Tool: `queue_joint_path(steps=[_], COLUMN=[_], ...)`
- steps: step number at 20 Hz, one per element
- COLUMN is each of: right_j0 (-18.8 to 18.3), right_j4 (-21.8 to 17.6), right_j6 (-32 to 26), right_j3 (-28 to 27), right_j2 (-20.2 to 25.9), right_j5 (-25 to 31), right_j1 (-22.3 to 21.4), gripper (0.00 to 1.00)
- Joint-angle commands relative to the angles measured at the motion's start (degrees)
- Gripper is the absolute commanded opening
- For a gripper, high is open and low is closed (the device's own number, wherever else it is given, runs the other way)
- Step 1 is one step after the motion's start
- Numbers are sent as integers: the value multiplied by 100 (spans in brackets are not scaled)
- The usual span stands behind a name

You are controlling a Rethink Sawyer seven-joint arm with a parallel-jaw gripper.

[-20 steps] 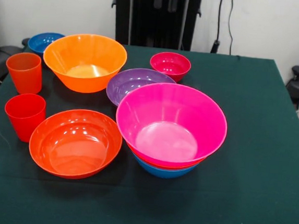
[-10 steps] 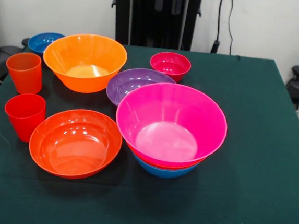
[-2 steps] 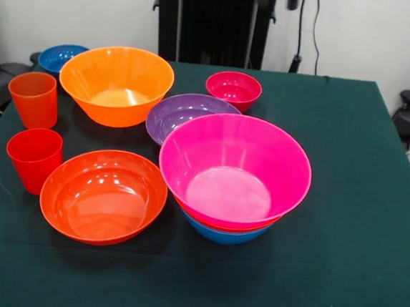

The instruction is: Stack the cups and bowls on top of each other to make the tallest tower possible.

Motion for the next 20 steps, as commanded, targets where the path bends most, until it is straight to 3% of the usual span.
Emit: queue_joint_path(steps=[1, 4, 8, 20], right_j0=[11, -271, -586, -1354], right_j4=[391, 4, -958, -2936], right_j6=[-480, -708, -891, -939], right_j3=[1081, 1136, 796, 42], right_j2=[40, 36, -139, -81], right_j5=[651, 319, -113, -554], right_j1=[-258, 10, 633, 1701], gripper=[100, 100, 100, 100])
